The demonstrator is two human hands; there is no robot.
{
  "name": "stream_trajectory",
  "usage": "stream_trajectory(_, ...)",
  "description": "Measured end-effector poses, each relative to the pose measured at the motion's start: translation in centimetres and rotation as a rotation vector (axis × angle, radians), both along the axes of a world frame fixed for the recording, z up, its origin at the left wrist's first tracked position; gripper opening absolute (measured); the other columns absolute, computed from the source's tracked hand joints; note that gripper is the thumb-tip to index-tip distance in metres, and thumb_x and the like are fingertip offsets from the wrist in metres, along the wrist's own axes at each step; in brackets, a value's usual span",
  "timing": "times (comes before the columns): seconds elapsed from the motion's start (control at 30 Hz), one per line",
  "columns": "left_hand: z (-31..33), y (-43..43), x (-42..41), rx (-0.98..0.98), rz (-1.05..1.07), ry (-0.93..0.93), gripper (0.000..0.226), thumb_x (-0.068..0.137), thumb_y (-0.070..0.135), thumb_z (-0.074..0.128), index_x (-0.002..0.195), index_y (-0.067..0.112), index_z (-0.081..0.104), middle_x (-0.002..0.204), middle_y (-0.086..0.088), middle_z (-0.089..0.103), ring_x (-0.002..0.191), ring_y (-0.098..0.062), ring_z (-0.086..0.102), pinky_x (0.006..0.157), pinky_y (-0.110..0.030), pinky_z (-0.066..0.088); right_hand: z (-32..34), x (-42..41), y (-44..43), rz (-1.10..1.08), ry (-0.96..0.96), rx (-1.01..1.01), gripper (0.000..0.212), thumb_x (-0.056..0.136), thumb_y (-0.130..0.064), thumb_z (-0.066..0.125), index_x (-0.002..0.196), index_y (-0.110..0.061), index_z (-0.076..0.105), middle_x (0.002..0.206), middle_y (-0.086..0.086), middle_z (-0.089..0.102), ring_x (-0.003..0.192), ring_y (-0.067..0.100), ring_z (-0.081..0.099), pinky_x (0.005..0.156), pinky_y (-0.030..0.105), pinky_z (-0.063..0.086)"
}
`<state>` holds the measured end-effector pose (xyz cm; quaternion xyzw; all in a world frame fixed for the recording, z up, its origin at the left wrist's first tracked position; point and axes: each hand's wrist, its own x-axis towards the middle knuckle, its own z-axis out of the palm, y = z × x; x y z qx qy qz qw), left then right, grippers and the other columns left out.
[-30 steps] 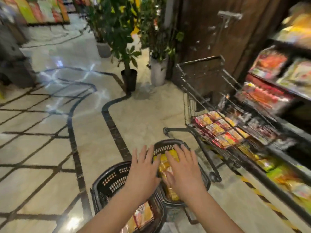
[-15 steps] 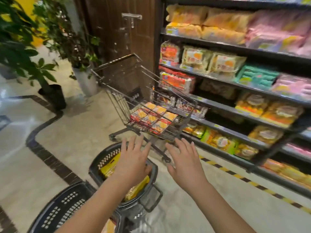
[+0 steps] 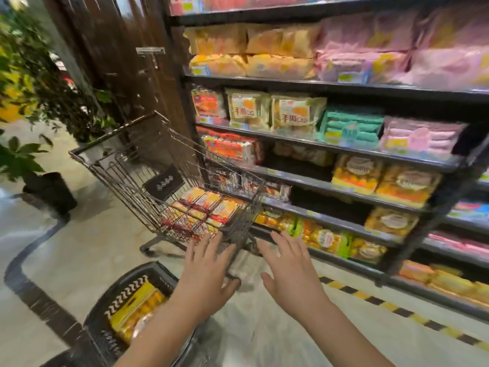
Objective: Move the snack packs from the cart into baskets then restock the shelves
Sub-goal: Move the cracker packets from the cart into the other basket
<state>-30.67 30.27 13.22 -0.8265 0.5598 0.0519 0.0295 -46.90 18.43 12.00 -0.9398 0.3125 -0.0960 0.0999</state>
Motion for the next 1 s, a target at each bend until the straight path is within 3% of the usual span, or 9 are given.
stream_trajectory(0.1,-0.7,-2.4,1.2,0.002,0.030,0.029,0.092,0.080,0.074,0.012,0.162,0.035,0.020,0.173,-0.006,0.001,0.159,-0.032,-0.003,0.121,-0.050,-0.013,-0.5,1.0,-3.5,0.055,0.008,0.005,0.067,0.095,-0.036,0.062,0.156,-0.033,0.034,0.165,0.009,0.028,0.154,0.032,0.017,0.119,0.046,-0.009)
stream_trajectory(0.23,-1.4,-6.8,4.1,0.027,0.090,0.034,0.076,0.098,0.064,0.043,0.163,0.035,0.014,0.172,-0.003,-0.006,0.159,-0.030,-0.008,0.125,-0.051,-0.011,-1.7,4.3,-8.8,0.110,0.021,0.006,0.069,0.093,-0.037,0.064,0.156,-0.032,0.035,0.164,0.009,0.029,0.153,0.032,0.020,0.122,0.046,-0.002)
stream_trajectory(0.3,-2.1,-9.4,6.2,0.031,0.111,0.028,0.078,0.098,0.064,0.045,0.163,0.036,0.013,0.172,-0.003,-0.005,0.159,-0.029,-0.008,0.125,-0.050,-0.011,-2.3,6.6,-11.4,0.126,0.046,0.002,0.070,0.088,-0.037,0.069,0.153,-0.030,0.042,0.158,0.011,0.039,0.149,0.032,0.030,0.122,0.049,0.007)
stream_trajectory(0.4,-3.8,-13.6,10.1,0.022,0.142,0.039,0.077,0.099,0.064,0.044,0.163,0.034,0.014,0.172,-0.002,-0.003,0.158,-0.029,-0.007,0.125,-0.050,-0.012,-3.0,10.5,-16.0,0.158,0.067,-0.011,0.069,0.090,-0.038,0.067,0.153,-0.030,0.040,0.157,0.010,0.039,0.149,0.032,0.031,0.122,0.050,0.008)
stream_trajectory(0.53,-6.1,-18.9,15.6,0.091,0.202,0.132,0.077,0.100,0.062,0.043,0.163,0.032,0.012,0.172,-0.004,-0.006,0.158,-0.031,-0.008,0.127,-0.056,-0.003,-3.5,16.3,-22.1,0.185,0.129,-0.021,0.066,0.088,-0.042,0.068,0.149,-0.029,0.048,0.151,0.011,0.048,0.143,0.032,0.040,0.122,0.054,0.021)
stream_trajectory(0.8,-8.7,-24.1,23.6,0.130,0.317,0.289,0.076,0.099,0.059,0.047,0.162,0.028,0.018,0.172,-0.008,0.001,0.158,-0.033,-0.003,0.126,-0.056,-0.001,-4.1,27.4,-29.9,0.351,0.253,0.068,0.063,0.100,-0.047,0.050,0.158,-0.034,0.028,0.163,0.004,0.026,0.153,0.025,0.015,0.126,0.044,-0.002)
stream_trajectory(0.93,-9.8,-25.1,26.0,0.113,0.419,0.337,0.076,0.098,0.057,0.052,0.161,0.028,0.021,0.172,-0.009,0.002,0.158,-0.033,-0.002,0.126,-0.055,-0.002,-6.1,32.5,-31.4,0.454,0.325,0.078,0.061,0.096,-0.044,0.058,0.153,-0.031,0.040,0.157,0.007,0.037,0.149,0.027,0.027,0.126,0.048,0.012)
stream_trajectory(1.0,-10.1,-25.1,26.8,0.095,0.471,0.353,0.076,0.098,0.056,0.053,0.161,0.027,0.023,0.172,-0.010,0.004,0.158,-0.033,0.000,0.126,-0.054,-0.003,-7.5,34.4,-32.1,0.498,0.334,0.067,0.062,0.087,-0.040,0.071,0.145,-0.026,0.052,0.146,0.012,0.050,0.139,0.033,0.044,0.120,0.055,0.027)
